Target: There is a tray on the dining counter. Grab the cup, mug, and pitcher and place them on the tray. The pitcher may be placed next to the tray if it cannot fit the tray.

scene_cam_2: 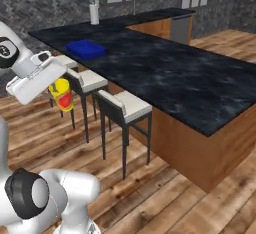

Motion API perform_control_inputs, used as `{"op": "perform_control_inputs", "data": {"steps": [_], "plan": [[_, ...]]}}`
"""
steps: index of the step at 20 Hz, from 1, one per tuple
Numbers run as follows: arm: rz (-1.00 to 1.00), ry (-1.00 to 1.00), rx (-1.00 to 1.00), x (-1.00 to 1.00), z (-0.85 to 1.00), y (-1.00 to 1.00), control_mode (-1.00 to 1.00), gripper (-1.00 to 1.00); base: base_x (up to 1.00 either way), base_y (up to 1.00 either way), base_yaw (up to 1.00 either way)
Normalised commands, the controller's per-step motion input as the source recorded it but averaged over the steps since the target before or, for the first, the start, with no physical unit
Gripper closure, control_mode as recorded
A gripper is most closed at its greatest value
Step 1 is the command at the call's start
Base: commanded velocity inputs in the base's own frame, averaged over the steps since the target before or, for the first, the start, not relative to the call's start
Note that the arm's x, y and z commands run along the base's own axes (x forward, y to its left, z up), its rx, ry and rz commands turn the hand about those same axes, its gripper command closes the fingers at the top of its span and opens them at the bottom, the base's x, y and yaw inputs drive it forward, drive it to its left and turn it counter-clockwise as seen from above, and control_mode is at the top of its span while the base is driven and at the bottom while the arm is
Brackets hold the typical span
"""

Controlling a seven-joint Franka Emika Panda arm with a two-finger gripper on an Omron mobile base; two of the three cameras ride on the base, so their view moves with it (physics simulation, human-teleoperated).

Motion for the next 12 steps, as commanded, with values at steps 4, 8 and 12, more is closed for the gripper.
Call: {"op": "perform_control_inputs", "data": {"steps": [4,8,12], "plan": [[0.00,0.00,0.00,0.00,0.00,0.00,1.00,1.00,0.38,1.00,-0.25],[0.00,0.00,0.00,0.00,0.00,0.00,1.00,1.00,0.38,1.00,-0.25],[0.00,0.00,0.00,0.00,0.00,0.00,1.00,1.00,0.33,1.00,-0.26]]}}
